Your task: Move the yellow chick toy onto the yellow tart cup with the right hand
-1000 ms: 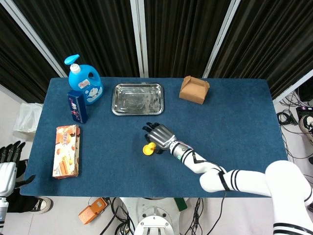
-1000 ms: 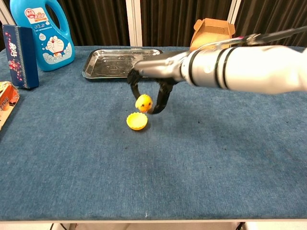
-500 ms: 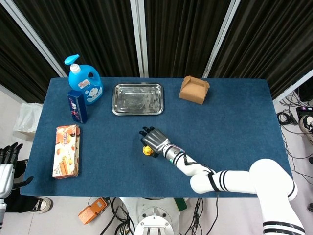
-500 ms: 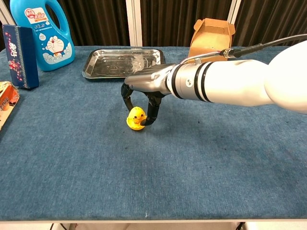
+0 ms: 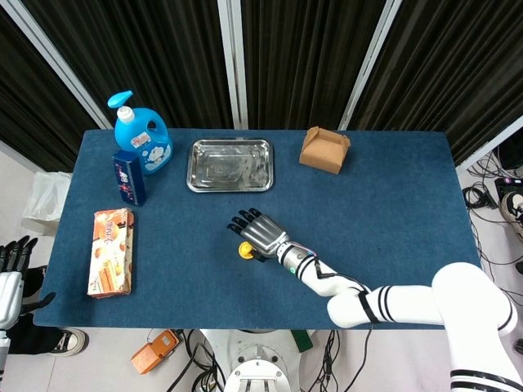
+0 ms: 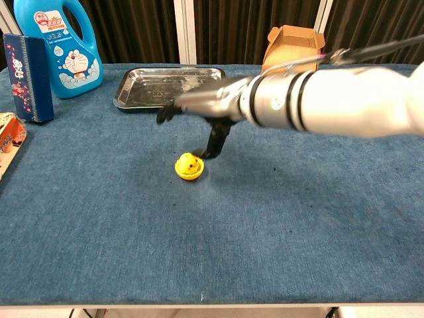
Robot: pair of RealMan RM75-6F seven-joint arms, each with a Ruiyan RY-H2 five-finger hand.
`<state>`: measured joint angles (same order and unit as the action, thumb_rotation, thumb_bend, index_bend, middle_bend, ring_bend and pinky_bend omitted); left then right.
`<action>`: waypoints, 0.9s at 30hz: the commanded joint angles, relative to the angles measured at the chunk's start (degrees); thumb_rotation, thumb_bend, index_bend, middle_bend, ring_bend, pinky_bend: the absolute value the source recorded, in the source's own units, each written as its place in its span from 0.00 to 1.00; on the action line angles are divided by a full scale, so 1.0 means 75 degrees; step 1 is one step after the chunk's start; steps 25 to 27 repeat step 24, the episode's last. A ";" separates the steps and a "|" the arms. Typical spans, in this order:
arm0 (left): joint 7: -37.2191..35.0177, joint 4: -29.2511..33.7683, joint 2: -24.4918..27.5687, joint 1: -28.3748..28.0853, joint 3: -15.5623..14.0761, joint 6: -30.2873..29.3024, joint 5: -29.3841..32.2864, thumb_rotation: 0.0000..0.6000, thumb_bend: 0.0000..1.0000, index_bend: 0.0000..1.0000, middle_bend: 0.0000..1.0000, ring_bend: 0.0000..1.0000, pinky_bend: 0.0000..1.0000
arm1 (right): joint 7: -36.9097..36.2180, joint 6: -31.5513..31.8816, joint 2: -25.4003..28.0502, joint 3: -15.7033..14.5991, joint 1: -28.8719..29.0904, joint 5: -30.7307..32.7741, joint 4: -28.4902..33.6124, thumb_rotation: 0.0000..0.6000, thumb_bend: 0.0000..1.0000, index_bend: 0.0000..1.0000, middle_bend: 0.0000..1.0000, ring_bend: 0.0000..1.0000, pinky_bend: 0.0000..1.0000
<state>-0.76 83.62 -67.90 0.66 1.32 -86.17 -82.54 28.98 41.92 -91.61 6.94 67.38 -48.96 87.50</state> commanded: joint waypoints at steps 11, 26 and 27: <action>-0.0107 -0.0044 -0.0001 -0.0176 0.0108 0.0065 -0.0119 1.00 0.02 0.03 0.03 0.00 0.00 | -0.0781 0.3736 0.3402 -0.1155 -0.3021 -0.2016 0.2431 1.00 0.31 0.05 0.11 0.03 0.13; 0.0038 0.0062 -0.0016 -0.0408 0.0183 0.0184 -0.0218 1.00 0.02 0.03 0.03 0.00 0.00 | -0.3070 0.6381 0.3951 -0.2133 -0.6119 -0.4060 0.1743 1.00 0.29 0.02 0.07 0.01 0.13; 0.0038 0.0062 -0.0016 -0.0408 0.0183 0.0184 -0.0218 1.00 0.02 0.03 0.03 0.00 0.00 | -0.3070 0.6381 0.3951 -0.2133 -0.6119 -0.4060 0.1743 1.00 0.29 0.02 0.07 0.01 0.13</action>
